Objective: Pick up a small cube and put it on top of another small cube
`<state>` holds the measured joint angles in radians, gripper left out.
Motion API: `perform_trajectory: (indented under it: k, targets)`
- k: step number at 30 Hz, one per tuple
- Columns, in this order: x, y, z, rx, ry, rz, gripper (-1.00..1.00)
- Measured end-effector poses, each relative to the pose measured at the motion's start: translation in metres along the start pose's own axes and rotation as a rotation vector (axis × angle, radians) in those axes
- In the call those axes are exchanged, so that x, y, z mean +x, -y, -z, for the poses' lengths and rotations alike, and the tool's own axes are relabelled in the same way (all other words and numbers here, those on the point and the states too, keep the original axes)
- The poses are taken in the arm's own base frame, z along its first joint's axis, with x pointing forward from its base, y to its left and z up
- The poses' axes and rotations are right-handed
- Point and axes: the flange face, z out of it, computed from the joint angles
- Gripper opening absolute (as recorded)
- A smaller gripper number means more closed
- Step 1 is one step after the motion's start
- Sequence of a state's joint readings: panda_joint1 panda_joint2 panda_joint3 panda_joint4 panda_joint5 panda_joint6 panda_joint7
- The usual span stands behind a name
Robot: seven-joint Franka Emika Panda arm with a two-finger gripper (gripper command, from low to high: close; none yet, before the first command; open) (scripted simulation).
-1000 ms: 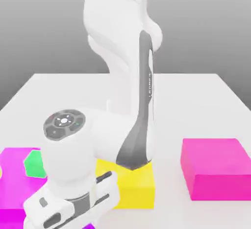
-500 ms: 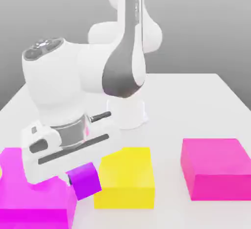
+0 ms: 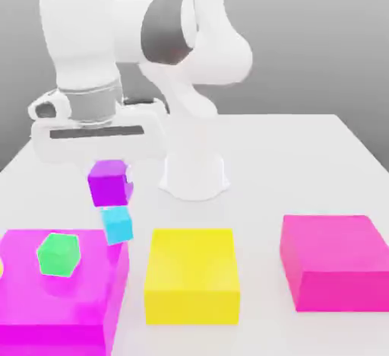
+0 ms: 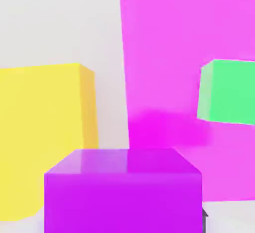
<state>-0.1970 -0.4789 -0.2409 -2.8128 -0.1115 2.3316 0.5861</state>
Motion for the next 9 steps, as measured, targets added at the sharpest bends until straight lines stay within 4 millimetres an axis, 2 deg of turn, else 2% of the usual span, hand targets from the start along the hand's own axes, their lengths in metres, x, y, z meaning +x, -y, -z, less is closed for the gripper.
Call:
perform_trajectory:
  k: [2, 5, 6, 9]
  targets:
    - [-0.002, 0.0, -0.013, -0.013, -0.016, -0.004, -1.0]
    - [-0.003, 0.0, -0.045, -0.017, -0.021, -0.005, -1.0]
    - [-0.003, -0.001, -0.055, -0.018, -0.021, -0.005, 1.0]
    - [-0.003, -0.001, -0.055, -0.018, -0.021, -0.005, 1.0]
